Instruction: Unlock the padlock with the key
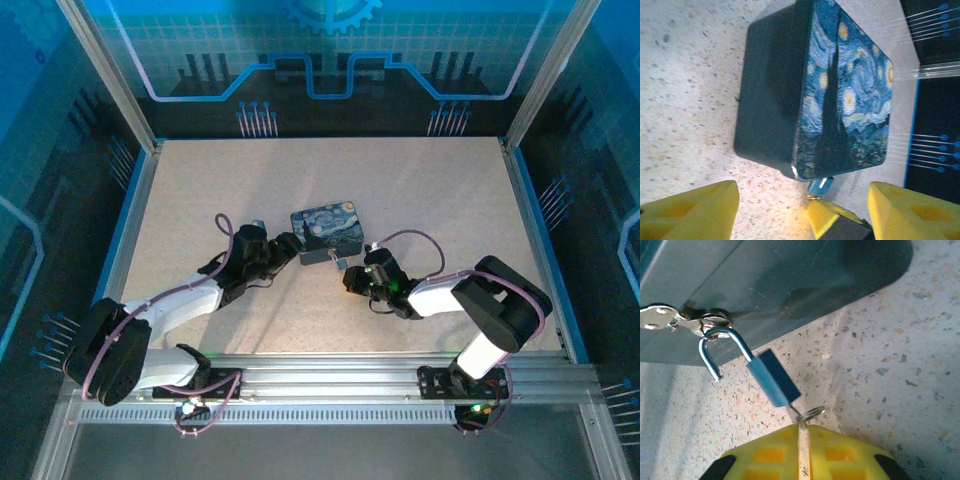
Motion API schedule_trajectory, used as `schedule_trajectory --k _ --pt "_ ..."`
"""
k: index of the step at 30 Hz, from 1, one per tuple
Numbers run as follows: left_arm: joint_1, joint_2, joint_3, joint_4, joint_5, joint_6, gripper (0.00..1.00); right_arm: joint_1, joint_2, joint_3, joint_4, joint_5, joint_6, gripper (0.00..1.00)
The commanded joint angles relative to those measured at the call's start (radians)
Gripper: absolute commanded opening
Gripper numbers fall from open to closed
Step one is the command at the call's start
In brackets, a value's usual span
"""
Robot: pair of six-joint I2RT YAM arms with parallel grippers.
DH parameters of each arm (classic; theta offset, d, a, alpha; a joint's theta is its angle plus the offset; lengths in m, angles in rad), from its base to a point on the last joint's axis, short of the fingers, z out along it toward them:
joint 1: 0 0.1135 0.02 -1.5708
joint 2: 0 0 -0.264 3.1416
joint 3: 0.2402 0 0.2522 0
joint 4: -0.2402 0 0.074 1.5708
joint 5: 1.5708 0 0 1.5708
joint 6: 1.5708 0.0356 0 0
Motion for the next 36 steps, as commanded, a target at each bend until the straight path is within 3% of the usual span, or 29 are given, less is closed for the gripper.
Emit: schedule_trajectory --k 1,7,15,19,36 --pt "0.028 -0.009 0.077 -0.125 0.015 0.106 0.74 -0.014 -0.04 -0.016 -0.023 0.026 0.011 0.18" --pt "0.095 0.039 0.167 -0.23 0.108 0.23 0.79 -0.024 -0.165 -0.016 -0.144 0.082 -0.067 0.4" --pt "0.143 0.245 0.317 -0.28 0.287 0.364 0.78 -0.138 -0.161 0.047 -0.121 -0.225 -0.239 0.54" --pt "0.143 0.326 0.377 -0.287 0.303 0.382 0.76 -0.163 -0.121 0.068 -0.071 -0.323 -0.245 0.62" --pt "0.139 0.393 0.29 -0.213 0.323 0.327 0.59 -0.262 0.01 0.174 0.013 -0.401 -0.358 0.7"
